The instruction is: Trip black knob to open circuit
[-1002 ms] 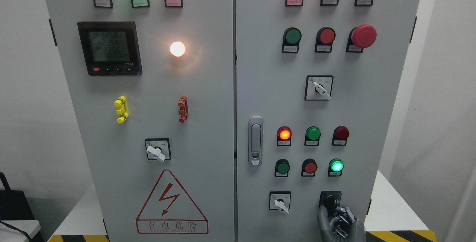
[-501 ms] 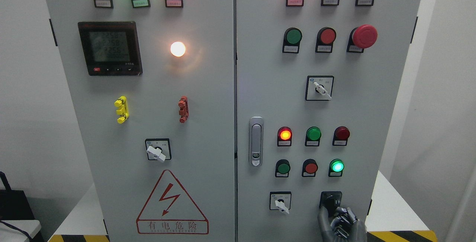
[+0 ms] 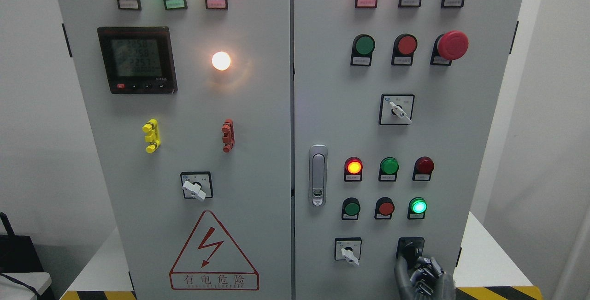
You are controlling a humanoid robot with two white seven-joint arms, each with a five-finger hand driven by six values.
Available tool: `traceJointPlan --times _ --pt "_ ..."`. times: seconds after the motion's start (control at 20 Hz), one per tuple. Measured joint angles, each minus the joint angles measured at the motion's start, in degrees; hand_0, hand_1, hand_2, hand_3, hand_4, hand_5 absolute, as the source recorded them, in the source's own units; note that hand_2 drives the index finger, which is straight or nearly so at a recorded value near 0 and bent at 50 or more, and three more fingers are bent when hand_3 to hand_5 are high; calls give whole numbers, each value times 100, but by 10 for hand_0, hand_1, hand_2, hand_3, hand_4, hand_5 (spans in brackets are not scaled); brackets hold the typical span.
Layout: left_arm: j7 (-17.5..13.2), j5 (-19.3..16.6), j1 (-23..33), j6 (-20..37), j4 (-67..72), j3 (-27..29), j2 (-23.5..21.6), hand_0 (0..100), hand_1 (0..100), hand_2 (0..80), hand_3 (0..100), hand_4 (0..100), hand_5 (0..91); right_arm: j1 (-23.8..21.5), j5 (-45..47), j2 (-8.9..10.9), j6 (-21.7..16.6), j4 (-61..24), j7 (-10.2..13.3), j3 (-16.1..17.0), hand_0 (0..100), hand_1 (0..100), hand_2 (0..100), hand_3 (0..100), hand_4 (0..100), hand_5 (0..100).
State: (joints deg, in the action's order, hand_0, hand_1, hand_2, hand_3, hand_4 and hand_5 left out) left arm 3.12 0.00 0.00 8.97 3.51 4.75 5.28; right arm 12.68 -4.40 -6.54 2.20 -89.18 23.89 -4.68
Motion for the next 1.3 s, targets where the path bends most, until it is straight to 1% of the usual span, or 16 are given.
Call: traceJointPlan --times 0.9,1.3 --pt "0 0 0 0 0 0 0 120 389 0 0 0 0 2 -153 9 -9 18 9 50 585 785 607 917 890 952" --pt "0 0 0 0 0 0 0 120 389 0 0 0 0 2 -202 12 -10 26 9 76 583 786 604 912 865 932"
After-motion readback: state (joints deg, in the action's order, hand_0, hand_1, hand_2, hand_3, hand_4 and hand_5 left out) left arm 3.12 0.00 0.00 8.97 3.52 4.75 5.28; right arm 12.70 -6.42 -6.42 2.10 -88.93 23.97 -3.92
